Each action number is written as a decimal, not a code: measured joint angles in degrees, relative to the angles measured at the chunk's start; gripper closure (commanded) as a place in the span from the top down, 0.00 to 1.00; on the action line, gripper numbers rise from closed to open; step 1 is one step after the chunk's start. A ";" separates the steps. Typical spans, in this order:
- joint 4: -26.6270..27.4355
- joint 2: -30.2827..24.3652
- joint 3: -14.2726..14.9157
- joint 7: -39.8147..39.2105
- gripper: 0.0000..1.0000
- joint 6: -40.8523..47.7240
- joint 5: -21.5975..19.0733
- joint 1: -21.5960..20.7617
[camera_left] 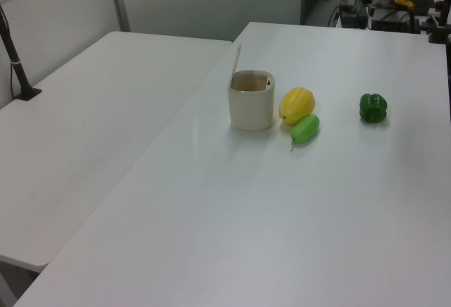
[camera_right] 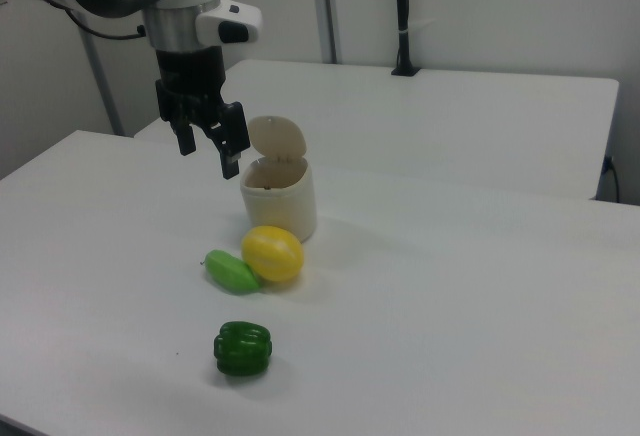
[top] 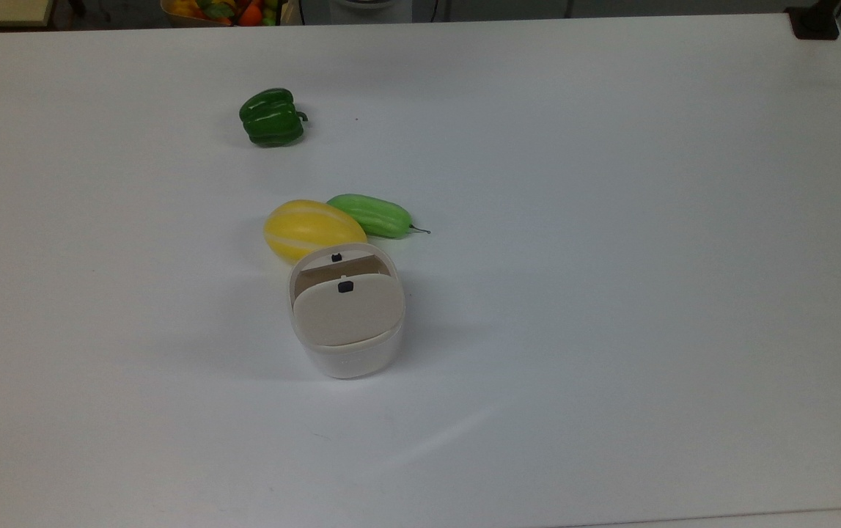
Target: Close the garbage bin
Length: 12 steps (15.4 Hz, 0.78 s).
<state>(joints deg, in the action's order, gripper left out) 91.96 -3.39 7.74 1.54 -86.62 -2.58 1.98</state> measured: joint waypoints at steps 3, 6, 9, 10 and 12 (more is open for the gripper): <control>-0.30 0.09 0.28 0.10 1.00 -0.01 0.00 0.17; -0.44 0.09 0.56 0.10 1.00 -0.01 0.00 0.29; -0.44 0.33 0.52 0.10 0.91 -0.01 -0.01 0.13; -0.44 0.61 0.47 0.10 0.83 -0.01 -0.01 0.08; -0.45 1.41 0.25 0.10 0.37 -0.01 -0.08 0.00</control>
<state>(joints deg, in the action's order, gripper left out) 91.51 -1.99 7.99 1.64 -86.63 -2.66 1.98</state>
